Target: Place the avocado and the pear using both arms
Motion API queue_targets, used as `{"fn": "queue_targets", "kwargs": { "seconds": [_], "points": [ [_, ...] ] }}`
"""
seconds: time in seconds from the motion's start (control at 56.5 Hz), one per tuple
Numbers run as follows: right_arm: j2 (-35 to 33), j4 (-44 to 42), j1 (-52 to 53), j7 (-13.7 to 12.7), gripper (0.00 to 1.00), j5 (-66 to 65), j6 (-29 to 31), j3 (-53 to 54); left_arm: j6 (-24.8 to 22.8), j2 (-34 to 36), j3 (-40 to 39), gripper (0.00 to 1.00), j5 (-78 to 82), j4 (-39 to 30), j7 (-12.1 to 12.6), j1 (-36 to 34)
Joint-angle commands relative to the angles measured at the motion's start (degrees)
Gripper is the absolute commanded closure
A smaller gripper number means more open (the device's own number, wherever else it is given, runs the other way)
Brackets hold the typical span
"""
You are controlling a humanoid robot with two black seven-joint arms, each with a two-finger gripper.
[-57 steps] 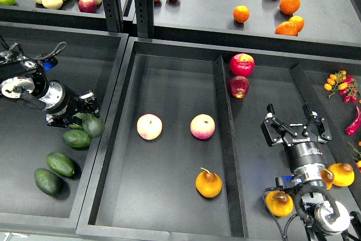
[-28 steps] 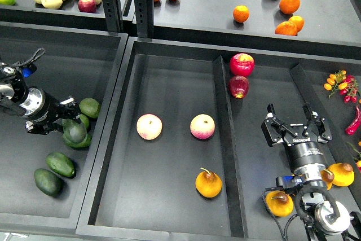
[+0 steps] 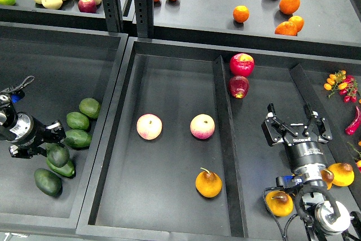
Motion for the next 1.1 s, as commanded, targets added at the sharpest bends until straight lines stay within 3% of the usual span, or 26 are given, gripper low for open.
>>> {"fn": "queue_targets", "kwargs": {
  "seconds": [0.0,0.212,0.654,0.761,1.079],
  "points": [
    [0.0,0.0,0.0,0.0,0.0,0.0,0.0,0.0,0.0,-1.1,-0.1,0.63,0.1,0.7,0.0,0.3],
    [0.0,0.0,0.0,0.0,0.0,0.0,0.0,0.0,0.0,-2.7,-0.1,0.58,0.2,1.1,0.0,0.8],
    [0.0,-0.1,0.0,0.0,0.0,0.0,0.0,0.0,0.0,-2.8,-0.2,0.33,1.8,1.4,0.0,0.9],
    [0.0,-0.1,0.0,0.0,0.0,0.0,0.0,0.0,0.0,-2.8,-0.2,0.23,2.3,1.5,0.0,0.9],
    [0.0,-0.4,0.0,-0.1,0.0,0.0,0.0,-0.4,0.0,-2.9,-0.2,0.2,3.0,1.4,0.0,0.9]
  ]
}}
